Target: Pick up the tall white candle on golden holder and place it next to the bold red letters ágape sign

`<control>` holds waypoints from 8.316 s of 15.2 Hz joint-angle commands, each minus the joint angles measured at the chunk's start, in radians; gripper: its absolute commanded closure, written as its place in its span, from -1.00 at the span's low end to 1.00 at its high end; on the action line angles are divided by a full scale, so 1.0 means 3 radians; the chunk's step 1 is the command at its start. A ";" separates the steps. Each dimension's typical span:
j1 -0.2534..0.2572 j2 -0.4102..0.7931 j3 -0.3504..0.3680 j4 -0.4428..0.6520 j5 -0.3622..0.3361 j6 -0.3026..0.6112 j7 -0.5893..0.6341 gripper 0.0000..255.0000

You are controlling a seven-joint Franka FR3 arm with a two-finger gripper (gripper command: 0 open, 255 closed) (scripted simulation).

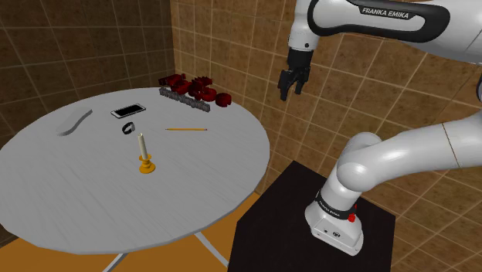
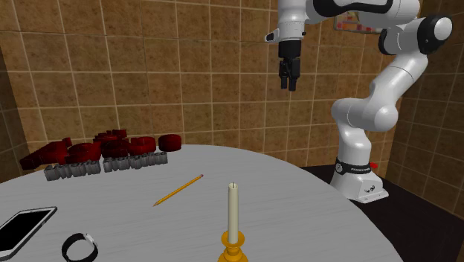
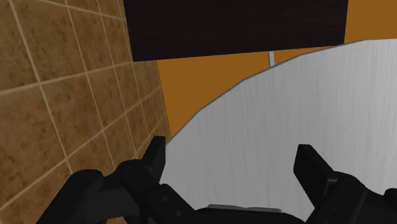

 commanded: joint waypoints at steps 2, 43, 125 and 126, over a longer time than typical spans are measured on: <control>0.0027 0.0054 0.0056 -0.0001 0.0046 0.0064 0.0063 -1.00; 0.0968 0.3983 0.1534 0.2990 -0.0525 0.1284 0.2388 -1.00; -0.0488 0.3147 0.0821 0.3462 0.0138 0.0176 0.0076 1.00; -0.0530 0.3170 0.0790 0.3510 0.0146 0.0152 0.0002 1.00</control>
